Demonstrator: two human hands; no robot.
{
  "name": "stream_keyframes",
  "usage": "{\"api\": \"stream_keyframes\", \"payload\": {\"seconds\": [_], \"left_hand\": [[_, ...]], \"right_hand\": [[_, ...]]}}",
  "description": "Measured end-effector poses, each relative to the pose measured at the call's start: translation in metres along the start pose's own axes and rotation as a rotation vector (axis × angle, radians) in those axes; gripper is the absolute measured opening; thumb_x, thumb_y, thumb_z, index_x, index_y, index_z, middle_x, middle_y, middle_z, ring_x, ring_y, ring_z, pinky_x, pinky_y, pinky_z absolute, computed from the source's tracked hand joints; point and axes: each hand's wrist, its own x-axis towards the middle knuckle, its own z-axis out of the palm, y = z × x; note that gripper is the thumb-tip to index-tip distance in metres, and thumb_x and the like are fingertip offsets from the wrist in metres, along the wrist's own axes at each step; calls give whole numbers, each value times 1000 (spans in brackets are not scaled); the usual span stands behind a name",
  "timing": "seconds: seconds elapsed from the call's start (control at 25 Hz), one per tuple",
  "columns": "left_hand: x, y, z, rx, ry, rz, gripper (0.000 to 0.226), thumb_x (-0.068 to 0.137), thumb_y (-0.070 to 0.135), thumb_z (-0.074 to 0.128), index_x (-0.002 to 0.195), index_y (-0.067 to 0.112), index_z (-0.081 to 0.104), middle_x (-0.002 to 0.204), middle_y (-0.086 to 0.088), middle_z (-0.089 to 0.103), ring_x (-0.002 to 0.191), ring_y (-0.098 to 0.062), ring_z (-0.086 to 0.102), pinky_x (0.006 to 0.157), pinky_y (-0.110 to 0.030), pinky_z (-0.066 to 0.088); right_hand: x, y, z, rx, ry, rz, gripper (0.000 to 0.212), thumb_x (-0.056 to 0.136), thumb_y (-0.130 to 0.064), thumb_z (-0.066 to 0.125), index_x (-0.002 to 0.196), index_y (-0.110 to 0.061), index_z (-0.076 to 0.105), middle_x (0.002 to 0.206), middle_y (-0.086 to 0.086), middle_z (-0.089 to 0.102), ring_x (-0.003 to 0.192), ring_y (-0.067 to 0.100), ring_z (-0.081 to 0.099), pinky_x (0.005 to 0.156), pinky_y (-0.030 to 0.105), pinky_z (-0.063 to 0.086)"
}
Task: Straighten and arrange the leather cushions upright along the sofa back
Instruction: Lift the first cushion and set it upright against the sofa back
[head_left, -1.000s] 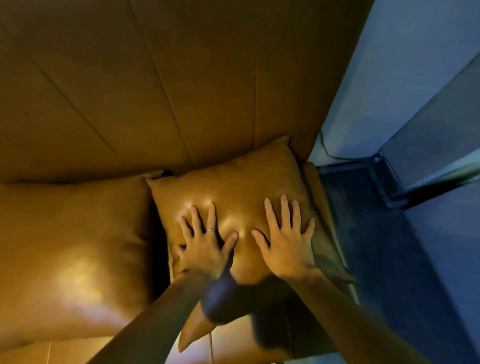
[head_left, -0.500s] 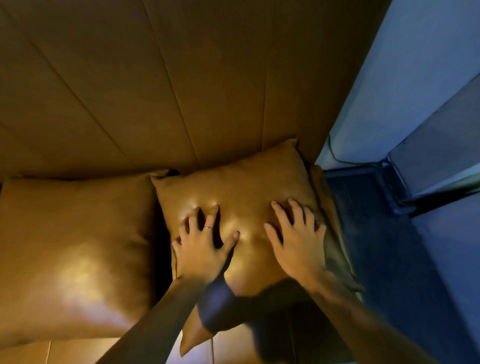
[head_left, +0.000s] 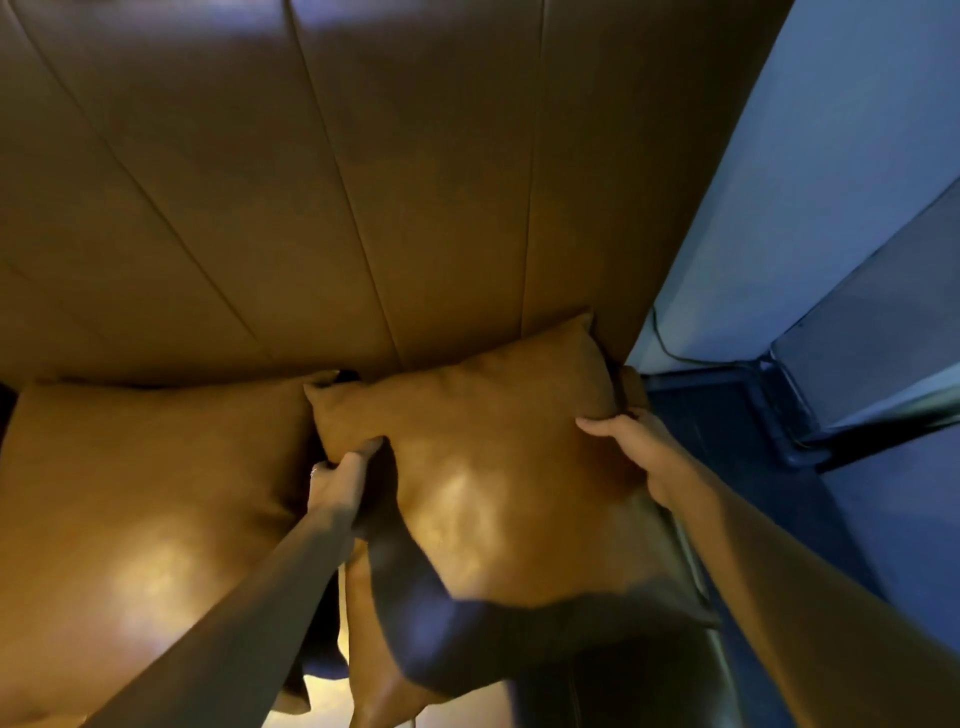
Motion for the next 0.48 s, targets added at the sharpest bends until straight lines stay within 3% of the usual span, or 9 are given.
{"api": "stream_keyframes", "payload": {"seconds": [0.16,0.32,0.4,0.48], "left_hand": [[-11,14,6,-12,17,100,113,80,73,63,160,16,8,163,-10,29,147,-34,31,119,-51,27],[-32,55,18,-67,3,278,121,73,80,62,160,17,9,162,-10,32,146,-35,32,119,-53,28],[-39,76,23,-107,-21,344,129,63,85,62,160,17,12,160,-9,36,144,-33,36,118,-53,30],[-40,91,26,-139,-30,378,124,71,81,61,161,18,5,163,-6,31,147,-31,31,120,-50,27]], "right_hand": [[-7,-10,-19,170,-85,-39,138,37,-67,90,155,-23,34,145,13,53,124,38,55,108,62,39],[-38,-45,-35,247,-63,-247,118,55,-62,84,154,-22,33,140,3,52,122,31,54,100,53,45],[-48,-67,-43,278,-56,-313,121,53,-61,88,154,-22,34,144,3,51,124,30,53,102,54,45],[-56,-86,-50,286,-48,-393,115,57,-58,86,153,-22,34,144,4,51,125,30,52,104,56,44]]}}
